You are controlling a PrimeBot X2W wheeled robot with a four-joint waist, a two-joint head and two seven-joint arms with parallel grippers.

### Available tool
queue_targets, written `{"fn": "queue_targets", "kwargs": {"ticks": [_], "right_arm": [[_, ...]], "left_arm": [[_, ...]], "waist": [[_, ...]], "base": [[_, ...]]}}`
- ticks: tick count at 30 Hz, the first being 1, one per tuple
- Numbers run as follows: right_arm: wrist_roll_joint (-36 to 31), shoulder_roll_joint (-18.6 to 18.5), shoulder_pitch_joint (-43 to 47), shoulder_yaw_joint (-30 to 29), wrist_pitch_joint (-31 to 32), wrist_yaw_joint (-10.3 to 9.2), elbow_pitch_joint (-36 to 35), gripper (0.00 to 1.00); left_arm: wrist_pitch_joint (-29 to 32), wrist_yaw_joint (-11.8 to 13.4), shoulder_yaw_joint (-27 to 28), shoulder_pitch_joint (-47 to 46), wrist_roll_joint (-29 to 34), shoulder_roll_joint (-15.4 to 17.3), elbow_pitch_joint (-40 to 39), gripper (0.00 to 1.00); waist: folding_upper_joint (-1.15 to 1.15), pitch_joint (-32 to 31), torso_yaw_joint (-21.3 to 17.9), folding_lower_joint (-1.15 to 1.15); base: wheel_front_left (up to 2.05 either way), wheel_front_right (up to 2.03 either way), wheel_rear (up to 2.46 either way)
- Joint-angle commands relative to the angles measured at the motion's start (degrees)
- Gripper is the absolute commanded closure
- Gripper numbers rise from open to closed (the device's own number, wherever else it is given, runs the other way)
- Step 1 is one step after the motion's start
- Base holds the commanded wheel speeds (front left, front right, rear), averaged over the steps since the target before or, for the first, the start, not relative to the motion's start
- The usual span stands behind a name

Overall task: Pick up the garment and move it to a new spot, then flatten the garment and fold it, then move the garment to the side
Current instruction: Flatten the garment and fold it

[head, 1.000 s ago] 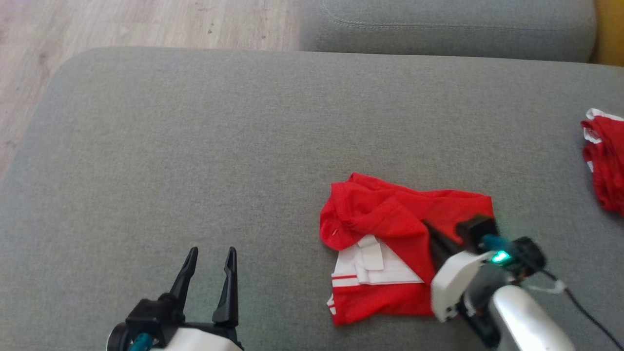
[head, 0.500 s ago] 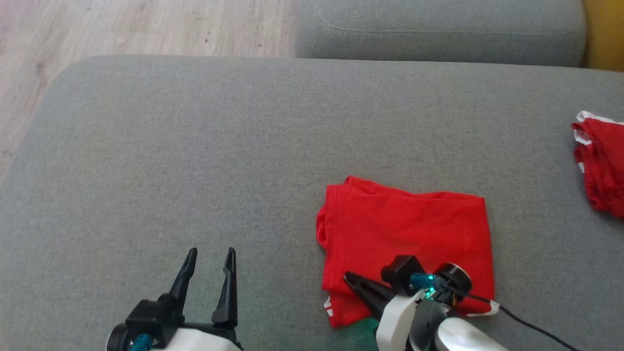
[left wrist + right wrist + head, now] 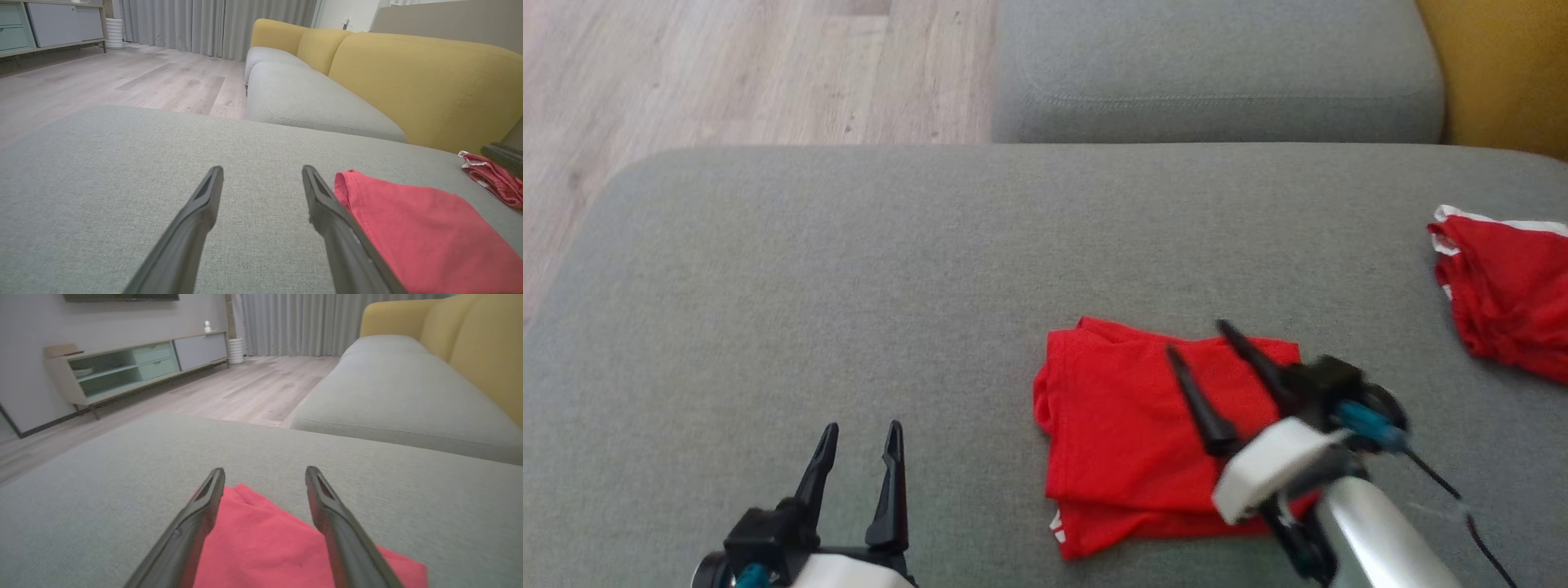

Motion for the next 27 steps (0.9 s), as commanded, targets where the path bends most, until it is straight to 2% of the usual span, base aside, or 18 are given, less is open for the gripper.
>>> {"fn": "queue_targets", "kwargs": {"ticks": [1,2,5,8,16,27], "right_arm": [[-1.3,1.1,0.9,-1.5,-0.8,-0.04,-2.7,0.0],[-3.0,2.0,3.1,-6.1,-1.5,-0.04,-5.0,0.0],[-5.1,3.2,7.9,-13.5,-1.6,-0.04,-10.2,0.0],[-6.1,3.6,11.2,-17.1,-1.2,-0.04,-13.8,0.0],[-4.4,3.6,17.2,-20.4,-0.4,-0.04,-19.6,0.0],[-3.6,3.6,18.9,-22.6,0.4,-0.04,-21.2,0.0]], "left_arm": [[-0.7,-0.1,2.3,-2.4,0.1,0.3,-1.0,0.0],[-0.9,-0.3,2.3,-2.4,0.1,0.2,-0.7,0.0],[-1.2,-0.6,2.5,-1.9,-0.1,-0.1,0.1,0.0],[-1.4,-0.7,3.0,-1.4,-0.3,-0.2,0.8,0.0],[-1.9,-0.6,4.7,-0.1,-0.5,-0.3,1.3,0.0],[-2.1,-0.7,6.0,1.3,-0.3,-0.4,1.4,0.0]], "waist": [[0.0,-0.6,-0.6,0.0],[0.0,-1.1,-1.0,0.0],[0.0,-1.7,-1.5,0.0],[0.0,-1.8,-1.8,0.0],[0.0,-1.9,-2.1,0.0],[0.0,-1.7,-2.2,0.0]], "base": [[0.0,0.0,0.0],[0.0,0.0,0.0],[0.0,0.0,0.0],[0.0,0.0,0.0],[0.0,0.0,0.0],[0.0,0.0,0.0]]}}
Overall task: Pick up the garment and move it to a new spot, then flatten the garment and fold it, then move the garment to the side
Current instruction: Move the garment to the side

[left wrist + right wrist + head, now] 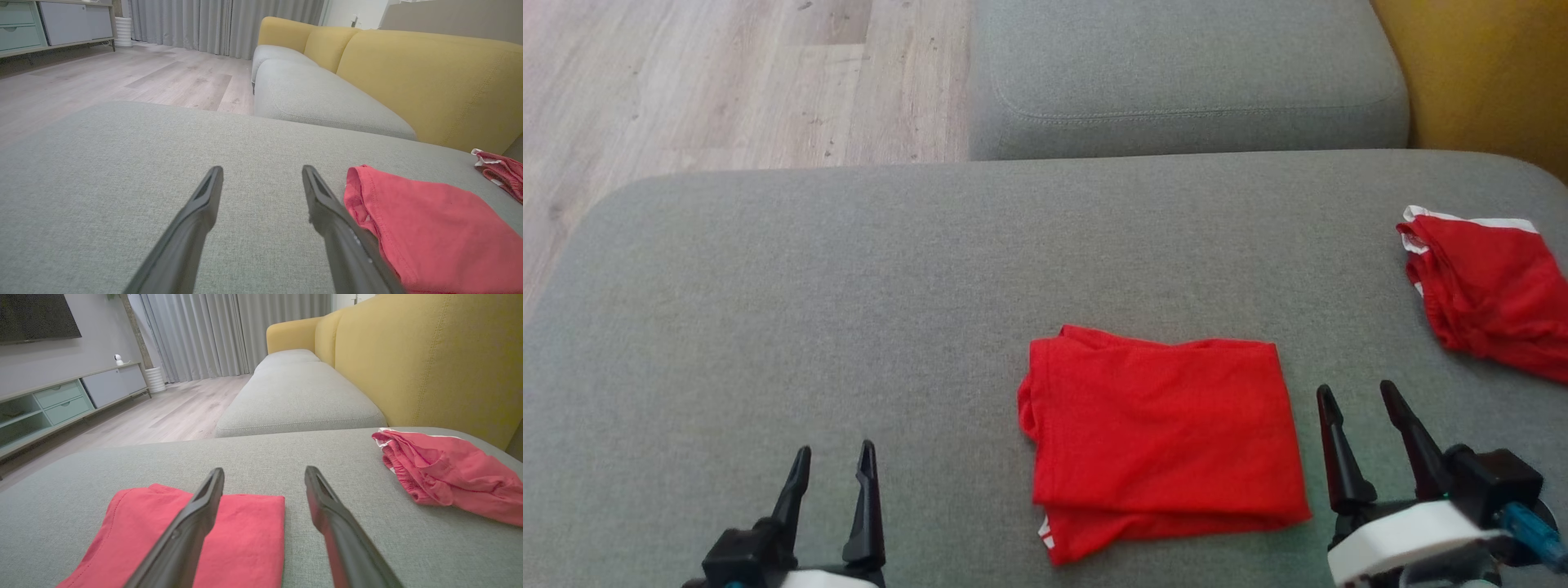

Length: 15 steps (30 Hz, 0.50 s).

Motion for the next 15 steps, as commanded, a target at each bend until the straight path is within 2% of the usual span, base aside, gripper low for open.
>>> {"fn": "queue_targets", "kwargs": {"ticks": [1,15], "right_arm": [[0.3,-0.3,-1.8,0.9,-0.1,-0.04,-2.1,0.0],[-0.1,-0.3,-2.6,0.7,1.3,-0.04,-1.1,0.0]], "left_arm": [[-0.9,0.0,3.0,-1.4,0.1,0.2,-1.5,0.0],[-0.9,0.2,2.9,-1.7,0.5,0.3,-1.4,0.0]], "waist": [[0.0,0.1,0.0,0.0],[0.0,0.7,0.0,0.0]], "base": [[0.0,0.0,0.0],[0.0,0.0,0.0]]}}
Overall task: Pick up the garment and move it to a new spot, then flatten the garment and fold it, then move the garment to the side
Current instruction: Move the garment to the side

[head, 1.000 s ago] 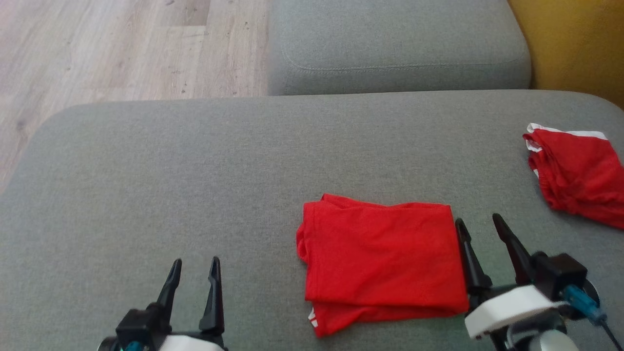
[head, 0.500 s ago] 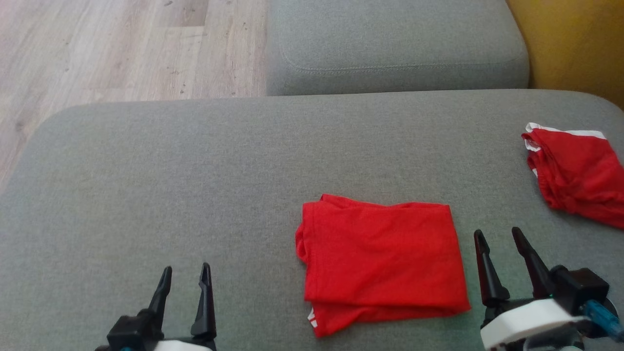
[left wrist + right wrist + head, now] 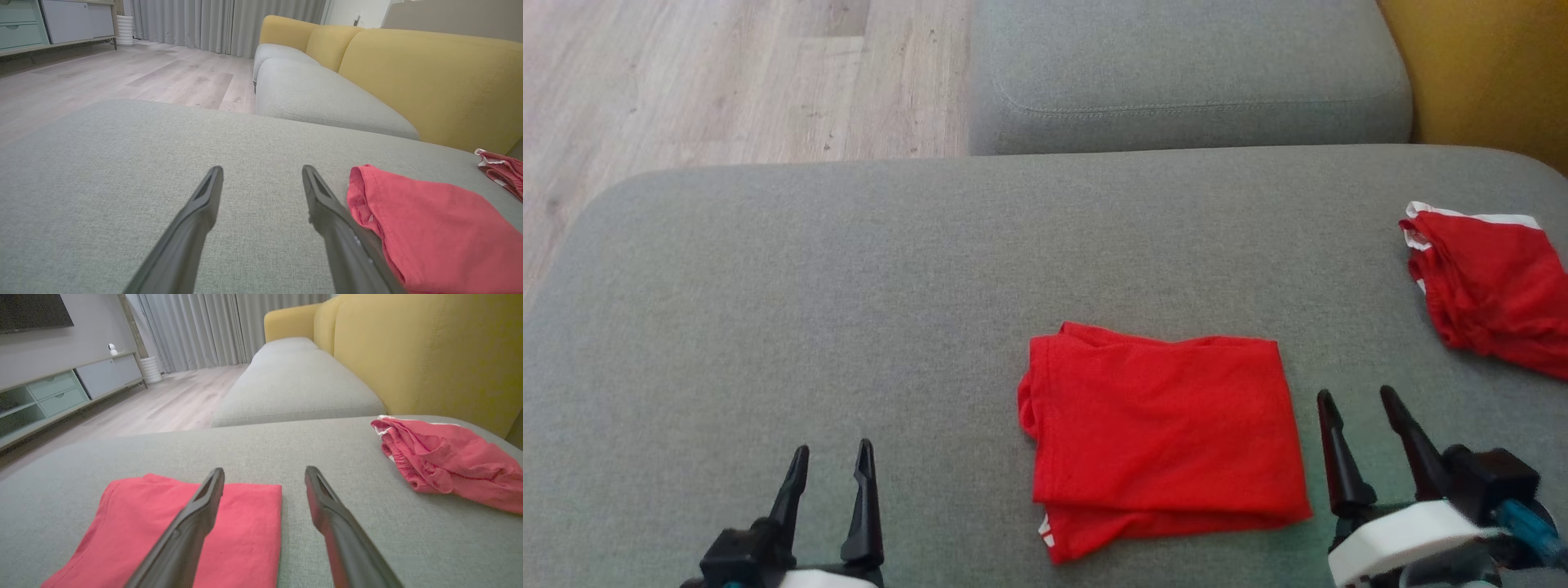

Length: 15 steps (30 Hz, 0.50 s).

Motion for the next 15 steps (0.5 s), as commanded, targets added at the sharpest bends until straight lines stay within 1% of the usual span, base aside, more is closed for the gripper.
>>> {"fn": "queue_targets", "kwargs": {"ticks": [1,2,4,8,11,15], "right_arm": [[-0.6,-0.3,-2.9,1.2,1.1,-0.04,-1.4,0.0],[-0.6,-0.3,-2.9,1.2,1.1,-0.04,-1.4,0.0],[-0.8,-0.3,-4.0,1.2,3.8,-0.04,-0.6,0.0],[-1.7,-0.3,-7.1,1.3,11.0,-0.04,1.8,0.0],[-0.9,-0.3,-9.5,1.9,16.9,-0.04,4.6,0.0],[-2.0,-0.3,-12.8,0.5,22.0,-0.04,8.3,0.0]], "left_arm": [[-0.6,0.4,2.5,-1.8,0.5,0.4,-1.5,0.0],[-0.6,0.4,2.5,-1.8,0.5,0.4,-1.5,0.0],[-0.6,0.5,2.5,-2.0,0.6,0.4,-1.5,0.0],[-0.5,0.2,2.2,-2.8,0.7,0.2,-1.5,0.0],[-0.5,0.1,2.2,-3.1,0.6,0.0,-1.2,0.0],[-0.6,-0.1,2.6,-3.4,0.6,-0.3,-0.9,0.0]], "waist": [[0.0,0.2,0.0,0.0],[0.0,0.2,0.0,0.0],[0.0,0.5,0.1,0.0],[0.0,1.3,1.0,0.0],[0.0,2.1,2.1,0.0],[0.0,3.2,3.6,0.0]], "base": [[0.0,0.0,0.0],[0.0,0.0,0.0],[0.0,0.0,0.0],[0.0,0.0,0.0],[0.0,0.0,0.0],[0.0,0.0,0.0]]}}
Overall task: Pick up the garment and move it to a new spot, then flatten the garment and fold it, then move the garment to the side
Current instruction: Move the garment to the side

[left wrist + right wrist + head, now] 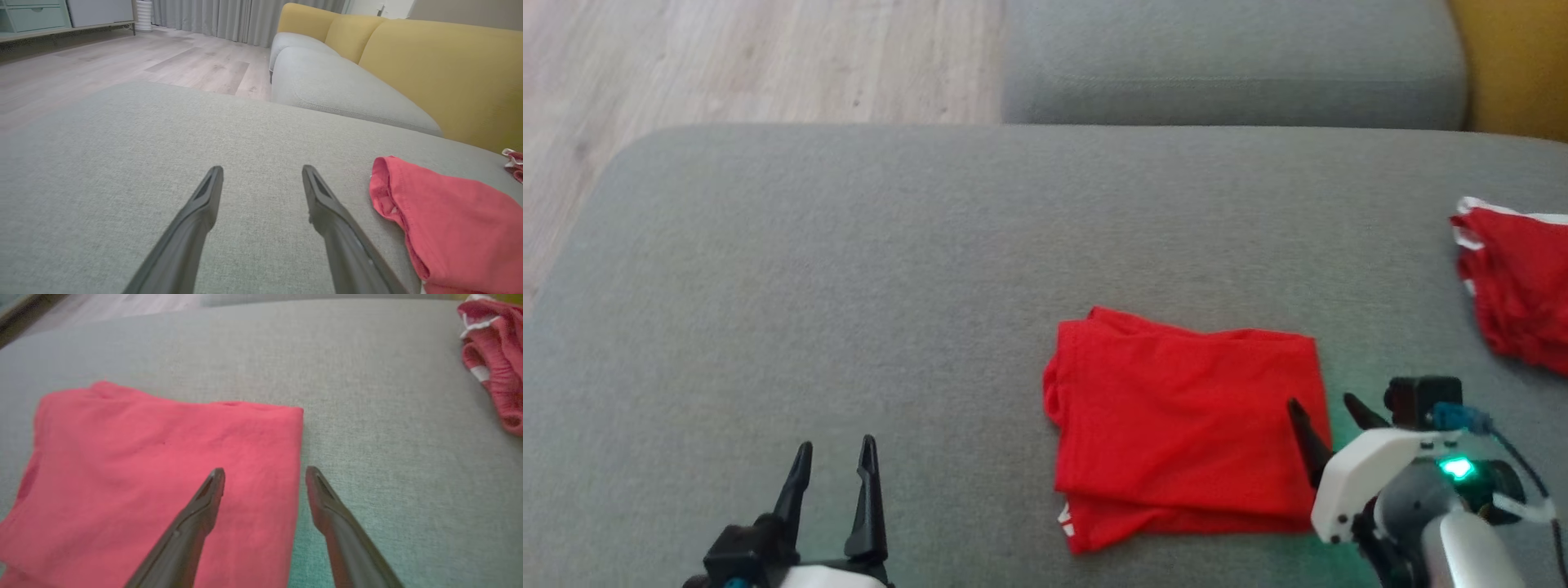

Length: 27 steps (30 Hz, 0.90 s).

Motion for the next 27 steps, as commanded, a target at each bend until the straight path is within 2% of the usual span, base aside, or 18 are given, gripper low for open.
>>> {"fn": "queue_targets", "kwargs": {"ticks": [1,6,12,13,14,17,22,27], "right_arm": [[-0.6,-0.5,-3.1,0.8,0.3,-0.04,-1.5,0.0],[-0.7,-0.9,-5.4,-1.5,4.4,-0.04,2.6,0.0],[2.7,-1.3,-7.2,-1.5,8.6,-0.04,6.6,0.0],[3.9,-1.3,-7.6,-1.3,9.4,-0.04,7.2,0.11],[5.0,-1.3,-7.9,-0.9,10.0,-0.04,7.6,0.5],[6.8,-1.8,-9.2,-0.3,10.0,-0.04,7.9,1.0],[7.2,-3.1,-12.0,-0.3,6.5,-0.04,6.9,1.0],[6.5,-5.5,-15.0,-0.2,4.6,-0.04,4.4,1.0]], "left_arm": [[-0.6,-0.1,2.6,-3.1,0.5,0.5,-1.2,0.0],[-0.7,-0.4,3.1,-3.3,0.7,0.2,-1.0,0.0],[-0.7,-0.8,3.6,-3.5,1.0,-0.3,-0.7,0.0],[-0.7,-0.9,3.7,-3.5,1.1,-0.3,-0.7,0.0],[-0.7,-0.9,3.8,-3.5,1.1,-0.4,-0.6,0.0],[-0.7,-1.0,4.1,-3.6,1.4,-0.7,-0.6,0.0],[-0.8,-1.1,4.7,-3.8,1.9,-0.8,-0.8,0.0],[-0.8,-1.1,5.3,-4.4,2.7,-0.6,-2.1,0.0]], "waist": [[0.0,0.6,0.8,-0.01],[0.0,1.6,2.5,-0.01],[0.0,2.5,3.3,-0.01],[0.0,2.6,3.3,-0.01],[0.0,2.8,3.2,-0.01],[0.0,3.5,2.7,-0.01],[0.0,4.6,0.6,-0.01],[0.0,6.6,-4.3,-0.01]], "base": [[0.0,0.0,0.0],[0.0,0.0,0.0],[0.0,0.0,0.0],[0.0,0.0,0.0],[0.0,0.0,0.0],[0.0,0.0,0.0],[0.0,0.0,0.0],[0.0,0.0,0.0]]}}
